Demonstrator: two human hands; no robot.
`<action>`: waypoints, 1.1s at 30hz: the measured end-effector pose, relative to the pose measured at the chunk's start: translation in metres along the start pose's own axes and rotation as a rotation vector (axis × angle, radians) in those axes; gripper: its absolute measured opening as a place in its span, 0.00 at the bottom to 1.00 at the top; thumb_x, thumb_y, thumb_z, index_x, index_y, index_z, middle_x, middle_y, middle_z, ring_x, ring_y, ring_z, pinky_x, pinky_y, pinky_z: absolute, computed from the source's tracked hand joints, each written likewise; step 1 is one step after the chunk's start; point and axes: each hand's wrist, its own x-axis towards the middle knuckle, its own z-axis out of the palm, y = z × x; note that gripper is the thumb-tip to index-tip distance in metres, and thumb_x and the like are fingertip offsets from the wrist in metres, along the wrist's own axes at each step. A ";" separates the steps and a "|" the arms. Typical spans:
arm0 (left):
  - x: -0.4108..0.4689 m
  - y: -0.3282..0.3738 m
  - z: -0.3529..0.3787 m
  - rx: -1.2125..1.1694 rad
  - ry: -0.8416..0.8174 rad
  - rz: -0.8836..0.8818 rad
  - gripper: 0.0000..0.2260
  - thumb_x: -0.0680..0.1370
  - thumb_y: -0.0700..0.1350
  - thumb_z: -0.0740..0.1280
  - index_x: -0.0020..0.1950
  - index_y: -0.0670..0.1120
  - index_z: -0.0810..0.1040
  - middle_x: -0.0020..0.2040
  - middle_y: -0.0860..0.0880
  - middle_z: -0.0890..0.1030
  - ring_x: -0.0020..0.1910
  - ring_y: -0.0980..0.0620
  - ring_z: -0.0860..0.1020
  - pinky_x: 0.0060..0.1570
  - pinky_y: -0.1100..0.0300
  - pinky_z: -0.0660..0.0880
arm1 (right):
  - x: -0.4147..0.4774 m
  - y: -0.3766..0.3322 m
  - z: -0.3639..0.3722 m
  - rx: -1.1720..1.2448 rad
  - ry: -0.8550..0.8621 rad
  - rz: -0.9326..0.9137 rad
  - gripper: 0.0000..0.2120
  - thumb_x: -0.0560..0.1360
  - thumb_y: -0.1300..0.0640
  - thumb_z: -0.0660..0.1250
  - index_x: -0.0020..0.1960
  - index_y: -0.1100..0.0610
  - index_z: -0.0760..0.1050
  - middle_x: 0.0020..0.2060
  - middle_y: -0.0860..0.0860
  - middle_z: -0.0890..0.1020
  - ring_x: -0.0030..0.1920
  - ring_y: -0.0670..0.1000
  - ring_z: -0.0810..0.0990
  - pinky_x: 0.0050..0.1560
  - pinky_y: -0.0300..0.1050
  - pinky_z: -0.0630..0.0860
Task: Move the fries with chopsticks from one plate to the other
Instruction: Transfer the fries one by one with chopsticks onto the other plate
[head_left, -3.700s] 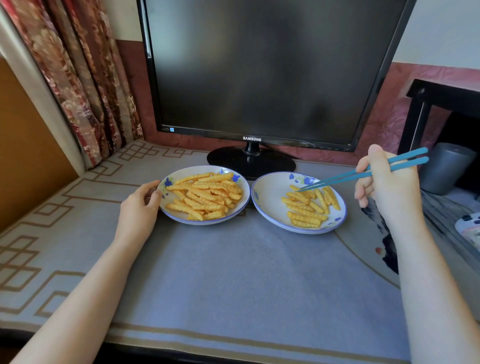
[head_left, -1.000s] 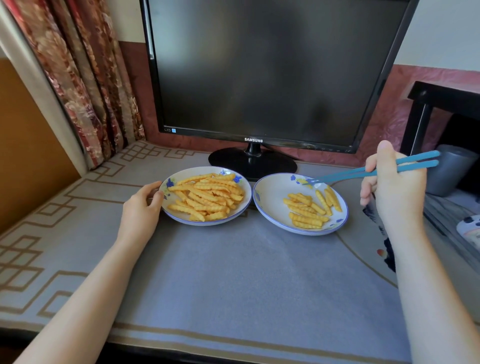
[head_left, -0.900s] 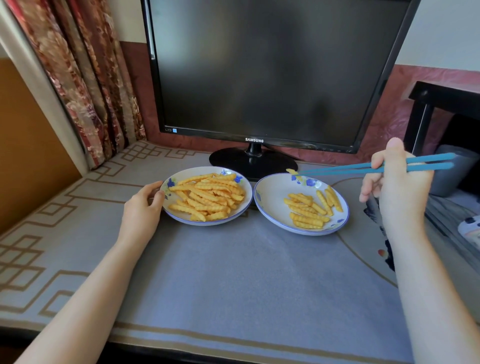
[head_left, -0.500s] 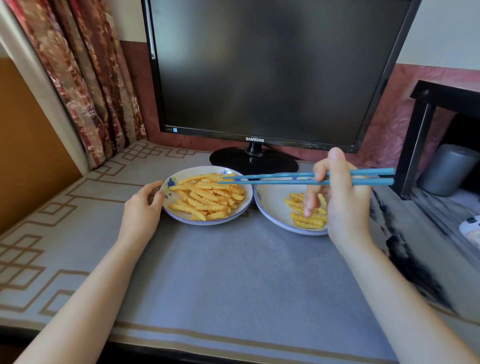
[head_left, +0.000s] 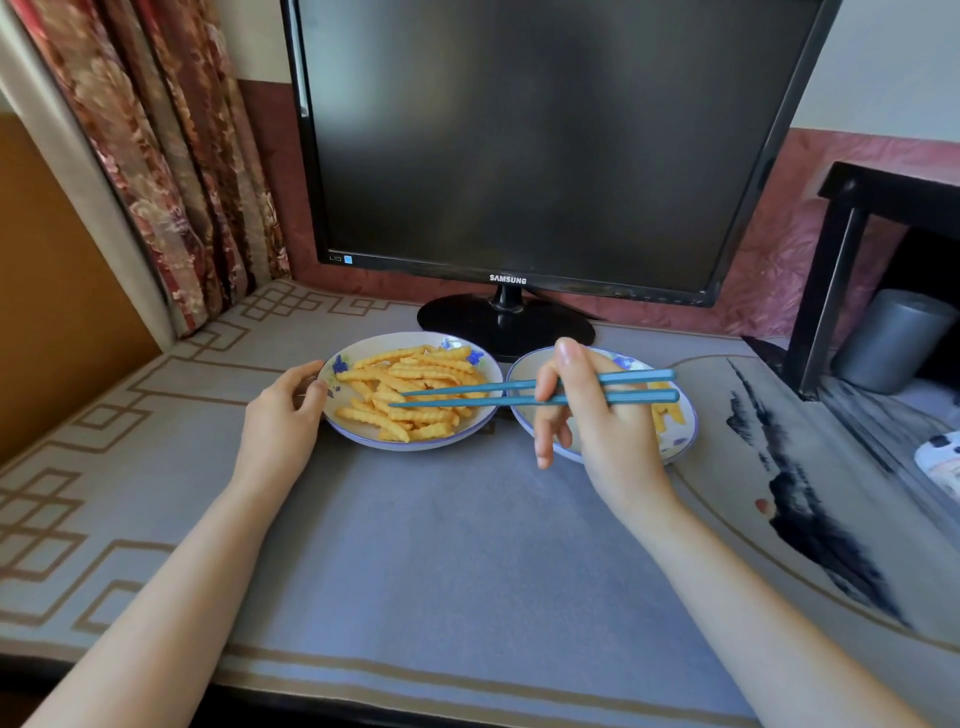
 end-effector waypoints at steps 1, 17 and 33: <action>0.000 0.000 0.000 -0.001 0.000 0.002 0.14 0.80 0.42 0.59 0.64 0.45 0.76 0.57 0.46 0.80 0.51 0.56 0.72 0.49 0.63 0.64 | 0.001 -0.001 -0.001 0.003 0.001 -0.001 0.19 0.83 0.57 0.53 0.36 0.60 0.70 0.18 0.55 0.72 0.20 0.51 0.70 0.26 0.41 0.64; 0.000 0.000 0.000 0.001 -0.008 -0.008 0.14 0.80 0.44 0.58 0.65 0.46 0.76 0.57 0.46 0.80 0.51 0.56 0.72 0.50 0.63 0.64 | 0.026 -0.029 -0.081 -0.070 0.416 -0.061 0.19 0.83 0.56 0.54 0.35 0.59 0.67 0.21 0.48 0.70 0.17 0.50 0.68 0.21 0.33 0.60; -0.001 0.002 -0.001 -0.001 -0.006 -0.004 0.14 0.80 0.43 0.58 0.64 0.46 0.76 0.59 0.46 0.79 0.52 0.57 0.71 0.51 0.64 0.64 | 0.026 -0.033 -0.121 -0.338 0.295 0.107 0.19 0.83 0.54 0.55 0.35 0.59 0.70 0.16 0.54 0.70 0.15 0.50 0.65 0.18 0.31 0.60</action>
